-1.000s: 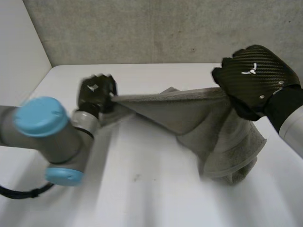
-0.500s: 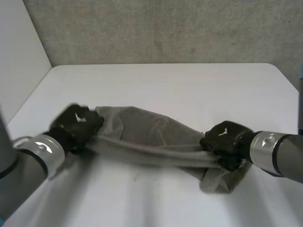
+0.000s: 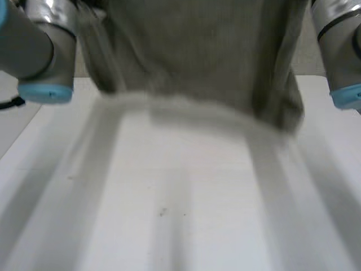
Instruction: Fold the laundry
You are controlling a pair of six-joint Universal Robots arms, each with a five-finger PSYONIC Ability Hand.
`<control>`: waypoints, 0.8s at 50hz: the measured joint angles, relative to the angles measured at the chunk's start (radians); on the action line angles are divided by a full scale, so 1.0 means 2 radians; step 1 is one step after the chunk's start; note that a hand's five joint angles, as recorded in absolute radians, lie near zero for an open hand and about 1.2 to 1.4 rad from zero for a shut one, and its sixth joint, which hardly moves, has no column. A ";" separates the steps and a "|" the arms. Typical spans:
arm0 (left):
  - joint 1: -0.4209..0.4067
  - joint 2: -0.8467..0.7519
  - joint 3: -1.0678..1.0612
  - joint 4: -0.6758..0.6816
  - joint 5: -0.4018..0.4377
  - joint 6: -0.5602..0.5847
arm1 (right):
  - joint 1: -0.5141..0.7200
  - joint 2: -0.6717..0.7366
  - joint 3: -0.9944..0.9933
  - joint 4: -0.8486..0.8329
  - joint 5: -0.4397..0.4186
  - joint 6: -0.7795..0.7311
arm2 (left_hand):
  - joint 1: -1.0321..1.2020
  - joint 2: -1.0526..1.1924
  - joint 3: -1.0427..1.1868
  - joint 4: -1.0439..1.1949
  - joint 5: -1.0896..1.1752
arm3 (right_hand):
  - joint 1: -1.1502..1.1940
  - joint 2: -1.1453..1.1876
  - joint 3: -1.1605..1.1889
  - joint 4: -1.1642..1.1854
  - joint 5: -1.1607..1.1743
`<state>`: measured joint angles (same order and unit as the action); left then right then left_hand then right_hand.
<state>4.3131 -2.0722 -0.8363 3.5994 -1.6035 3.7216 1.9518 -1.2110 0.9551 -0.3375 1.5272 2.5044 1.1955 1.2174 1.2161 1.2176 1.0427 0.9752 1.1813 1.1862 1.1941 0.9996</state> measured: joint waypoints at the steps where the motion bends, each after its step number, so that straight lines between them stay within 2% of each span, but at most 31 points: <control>1: 0.000 0.005 -0.004 0.006 -0.001 -0.007 | 0.000 -0.006 0.010 -0.014 0.000 0.002 | 0.000 0.000 0.000 0.000 0.000 | 0.000 0.000 0.000 0.000 0.000; 5: 0.001 0.037 -0.056 0.029 -0.002 -0.051 | 0.000 -0.036 0.081 -0.068 -0.009 0.011 | 0.001 0.000 0.000 0.000 0.000 | 0.000 0.000 0.000 0.000 0.000; 8: 0.003 0.048 -0.099 0.032 0.000 -0.065 | 0.001 -0.041 0.107 -0.068 -0.014 0.011 | 0.002 0.000 0.000 0.000 0.000 | 0.000 0.000 0.000 0.000 0.000; 10: 0.005 0.055 -0.162 0.033 0.002 -0.075 | 0.003 -0.045 0.165 -0.045 -0.027 0.010 | 0.002 0.000 0.000 0.000 0.000 | 0.000 0.000 0.000 0.000 0.001; 16: 0.009 0.051 -0.267 0.042 0.007 -0.078 | 0.006 -0.034 0.241 0.012 -0.040 0.008 | 0.004 0.000 0.000 0.000 0.000 | 0.000 0.000 0.000 0.000 0.001; 19: 0.011 0.031 -0.346 0.061 0.015 -0.073 | 0.011 0.002 0.286 0.044 -0.044 0.007 | 0.004 0.000 0.000 0.000 0.000 | 0.000 0.000 0.001 0.000 0.001; 28: 0.012 -0.018 -0.449 0.074 0.026 -0.039 | 0.015 0.091 0.320 0.073 -0.042 0.008 | 0.004 0.000 0.000 0.000 0.000 | 0.000 0.000 0.002 0.000 0.002; 33: 0.013 -0.009 -0.481 0.057 0.026 -0.011 | 0.013 0.096 0.328 0.101 -0.044 0.010 | 0.004 0.000 0.000 0.000 0.000 | 0.000 0.000 0.002 0.000 0.002; 40: 0.013 0.038 -0.523 0.031 0.025 0.014 | 0.010 0.048 0.347 0.149 -0.066 0.019 | 0.004 0.000 0.000 0.000 0.000 | 0.000 0.000 0.002 0.000 0.002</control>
<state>4.3385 -1.9956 -1.8814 3.6609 -1.5531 3.7499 1.9718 -1.1142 1.6497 -0.0395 1.3951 2.5420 1.2036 1.2176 1.2161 1.2176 1.0427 0.9752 1.1813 1.1899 1.1941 1.0033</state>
